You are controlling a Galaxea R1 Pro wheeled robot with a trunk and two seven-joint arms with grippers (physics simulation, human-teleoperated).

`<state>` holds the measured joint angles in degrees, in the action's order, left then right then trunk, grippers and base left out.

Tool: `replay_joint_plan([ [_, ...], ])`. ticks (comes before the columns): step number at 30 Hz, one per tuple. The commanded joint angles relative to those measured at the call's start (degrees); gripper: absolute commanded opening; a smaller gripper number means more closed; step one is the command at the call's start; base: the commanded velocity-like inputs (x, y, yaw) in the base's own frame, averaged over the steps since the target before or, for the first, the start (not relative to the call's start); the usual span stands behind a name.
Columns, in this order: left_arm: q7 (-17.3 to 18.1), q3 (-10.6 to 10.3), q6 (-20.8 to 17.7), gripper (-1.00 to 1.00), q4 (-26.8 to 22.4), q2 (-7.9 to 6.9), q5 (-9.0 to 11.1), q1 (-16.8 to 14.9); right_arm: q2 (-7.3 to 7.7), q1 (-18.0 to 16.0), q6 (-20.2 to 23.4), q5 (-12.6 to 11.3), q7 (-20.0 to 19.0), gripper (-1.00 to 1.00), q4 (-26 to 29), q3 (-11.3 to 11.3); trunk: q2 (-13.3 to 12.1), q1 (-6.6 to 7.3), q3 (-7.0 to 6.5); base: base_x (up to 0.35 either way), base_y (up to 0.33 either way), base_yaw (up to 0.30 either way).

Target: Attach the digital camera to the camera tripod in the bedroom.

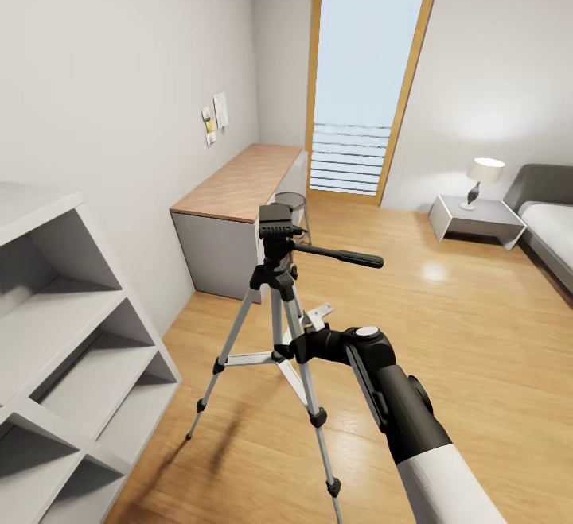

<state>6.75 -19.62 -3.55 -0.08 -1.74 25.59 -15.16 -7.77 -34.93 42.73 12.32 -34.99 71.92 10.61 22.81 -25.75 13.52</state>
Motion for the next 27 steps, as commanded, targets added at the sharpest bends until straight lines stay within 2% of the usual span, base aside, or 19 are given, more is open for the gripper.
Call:
replay_joint_plan([
  [1,0.20,-0.42,-0.23,-1.00,-0.01,-0.02,0.51,-0.04,-0.02,-0.05,0.12,0.60,-0.38,1.00,0.06,-0.05,0.11,-0.03,0.11,0.000,0.000,0.000],
  [27,0.20,-0.42,-0.23,-1.00,-0.01,-0.02,0.43,-0.04,0.53,-0.05,0.11,0.86,0.32,1.00,0.56,-0.01,0.11,-0.03,0.11,0.000,0.000,0.000],
])
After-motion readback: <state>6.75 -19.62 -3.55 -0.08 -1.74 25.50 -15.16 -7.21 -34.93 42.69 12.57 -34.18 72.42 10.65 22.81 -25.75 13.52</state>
